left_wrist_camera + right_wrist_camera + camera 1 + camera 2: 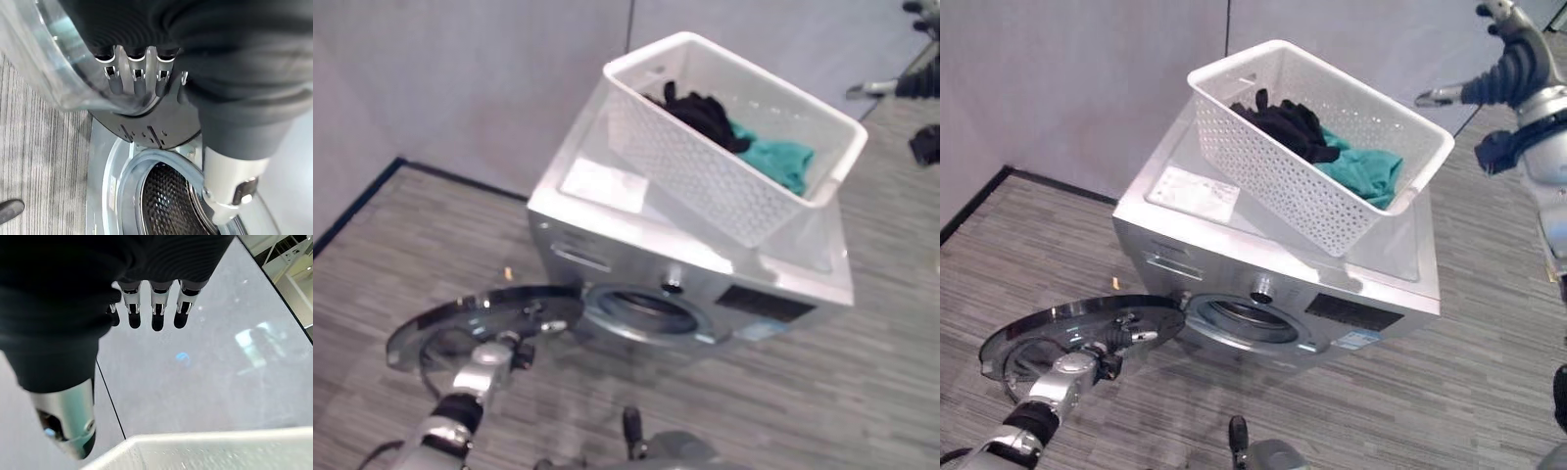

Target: Grab the laundry basket,head to the washer,open it,put in the laundry and shut it.

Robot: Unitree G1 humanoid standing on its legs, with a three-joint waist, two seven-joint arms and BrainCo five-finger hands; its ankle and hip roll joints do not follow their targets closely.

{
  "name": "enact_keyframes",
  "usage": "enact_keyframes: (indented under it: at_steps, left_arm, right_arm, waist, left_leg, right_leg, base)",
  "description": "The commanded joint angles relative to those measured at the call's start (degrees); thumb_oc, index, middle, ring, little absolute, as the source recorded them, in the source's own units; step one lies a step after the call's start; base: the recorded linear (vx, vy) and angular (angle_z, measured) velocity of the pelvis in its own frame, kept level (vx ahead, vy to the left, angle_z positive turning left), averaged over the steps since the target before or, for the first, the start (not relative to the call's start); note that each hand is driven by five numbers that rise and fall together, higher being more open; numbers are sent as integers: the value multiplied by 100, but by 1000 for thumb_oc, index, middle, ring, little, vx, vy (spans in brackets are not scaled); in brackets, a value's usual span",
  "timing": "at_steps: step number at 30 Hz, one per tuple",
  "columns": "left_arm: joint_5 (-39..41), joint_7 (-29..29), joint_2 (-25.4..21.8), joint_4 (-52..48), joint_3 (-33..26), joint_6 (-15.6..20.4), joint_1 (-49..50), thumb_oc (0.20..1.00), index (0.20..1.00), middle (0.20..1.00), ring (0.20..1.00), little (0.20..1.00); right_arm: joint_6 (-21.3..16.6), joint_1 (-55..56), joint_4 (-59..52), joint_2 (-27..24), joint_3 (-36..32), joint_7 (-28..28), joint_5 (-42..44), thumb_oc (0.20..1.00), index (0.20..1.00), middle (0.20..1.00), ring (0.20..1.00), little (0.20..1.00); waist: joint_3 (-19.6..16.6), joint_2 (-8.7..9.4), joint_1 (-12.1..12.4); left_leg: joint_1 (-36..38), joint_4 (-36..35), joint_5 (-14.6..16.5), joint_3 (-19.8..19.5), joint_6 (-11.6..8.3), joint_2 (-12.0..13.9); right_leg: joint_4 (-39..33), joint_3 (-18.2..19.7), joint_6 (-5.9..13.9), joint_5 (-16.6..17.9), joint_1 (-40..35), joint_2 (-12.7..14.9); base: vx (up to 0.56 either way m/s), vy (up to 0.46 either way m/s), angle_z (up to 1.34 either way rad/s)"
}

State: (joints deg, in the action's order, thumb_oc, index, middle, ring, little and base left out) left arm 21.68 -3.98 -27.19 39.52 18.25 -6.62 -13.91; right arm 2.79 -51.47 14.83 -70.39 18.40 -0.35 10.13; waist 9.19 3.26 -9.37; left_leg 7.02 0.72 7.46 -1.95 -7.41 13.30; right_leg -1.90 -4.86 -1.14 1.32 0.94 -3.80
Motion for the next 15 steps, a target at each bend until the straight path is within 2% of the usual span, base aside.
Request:
enact_keyframes:
  at_steps: [1,2,5,8,12,15]
  left_arm:
    - [178,2,-40,-71,295,299,-447,1000,1000,1000,1000,1000]
    - [178,2,-40,-71,295,299,-447,1000,1000,1000,1000,1000]
    - [174,-23,96,90,461,216,-604,1000,1000,1000,1000,1000]
    - [175,-54,170,194,573,171,-724,1000,1000,1000,1000,1000]
    - [324,-53,219,68,564,177,-696,1000,1000,1000,1000,1000]
    - [334,-130,231,-175,586,180,-546,1000,1000,1000,1000,1000]
  right_arm:
    - [-97,-480,244,-293,127,50,132,1000,1000,1000,1000,1000]
    - [-97,-480,244,-293,127,50,132,1000,1000,1000,1000,1000]
    - [-4,-1404,628,-81,1031,342,323,1000,1000,1000,1000,1000]
    - [110,-2115,940,193,1886,692,363,1000,1000,1000,1000,1000]
    - [244,-2305,1053,275,2265,914,49,1000,1000,1000,1000,1000]
    - [292,-2091,1394,300,2177,916,-394,1000,1000,1000,1000,1000]
  waist:
    - [-587,-102,146]
    - [-587,-102,146]
    - [-615,-76,174]
    - [-610,3,210]
    - [-581,42,245]
    - [-537,-3,292]
  left_leg:
    - [212,115,-1244,293,173,487]
    - [212,115,-1244,293,173,487]
    - [200,69,-1427,296,110,520]
    - [202,75,-1367,336,84,573]
    - [176,91,-1304,337,92,593]
    - [140,34,-1300,333,89,580]
  right_leg:
    - [1825,-85,364,-885,906,258]
    - [1825,-85,364,-885,906,258]
    - [1702,-119,344,-841,843,211]
    - [1642,-99,334,-836,822,151]
    - [1612,-83,328,-849,811,123]
    - [1547,-135,341,-832,801,151]
  base:
    - [10,-13,44]
    - [21,-15,37]
    - [19,-13,21]
    - [-5,6,-1]
    - [-13,11,-9]
    - [-10,21,1]
